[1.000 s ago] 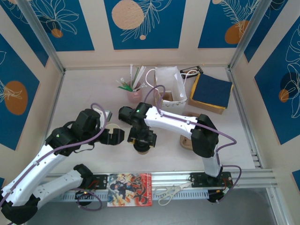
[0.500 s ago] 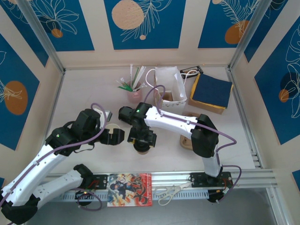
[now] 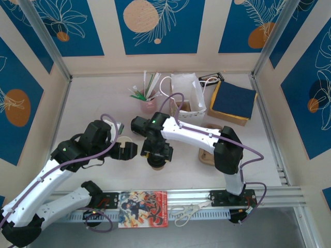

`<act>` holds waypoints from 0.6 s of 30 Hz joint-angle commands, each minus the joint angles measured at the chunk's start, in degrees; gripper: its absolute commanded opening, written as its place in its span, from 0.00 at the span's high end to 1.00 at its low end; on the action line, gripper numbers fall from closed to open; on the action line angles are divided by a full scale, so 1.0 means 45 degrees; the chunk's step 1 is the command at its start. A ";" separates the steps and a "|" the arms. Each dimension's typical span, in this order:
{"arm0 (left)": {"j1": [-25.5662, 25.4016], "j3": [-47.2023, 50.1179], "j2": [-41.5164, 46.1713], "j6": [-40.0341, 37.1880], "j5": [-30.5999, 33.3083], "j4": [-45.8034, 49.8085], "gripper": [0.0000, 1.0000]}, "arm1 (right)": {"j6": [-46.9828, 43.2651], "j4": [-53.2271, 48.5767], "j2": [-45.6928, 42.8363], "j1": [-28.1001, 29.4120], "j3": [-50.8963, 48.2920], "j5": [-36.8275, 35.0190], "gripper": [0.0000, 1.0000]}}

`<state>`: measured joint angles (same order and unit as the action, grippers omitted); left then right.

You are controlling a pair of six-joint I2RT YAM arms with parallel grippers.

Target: Pack the takeout coffee

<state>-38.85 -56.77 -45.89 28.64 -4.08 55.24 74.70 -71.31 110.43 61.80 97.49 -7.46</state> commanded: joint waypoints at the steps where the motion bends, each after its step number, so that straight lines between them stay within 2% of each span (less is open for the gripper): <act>1: 0.0109 0.0058 0.0009 0.0157 -0.0154 -0.0052 0.00 | 0.0192 -0.0155 -0.0312 -0.0097 -0.0097 0.0095 0.19; 18: 0.0116 0.0060 0.0007 0.0158 -0.0140 -0.0047 0.00 | 0.0178 0.0075 -0.0244 -0.0120 -0.0404 0.0194 0.20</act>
<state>-38.85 -56.71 -45.89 28.64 -4.08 55.24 74.70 -70.24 110.43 61.47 96.57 -7.44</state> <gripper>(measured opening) 0.998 0.800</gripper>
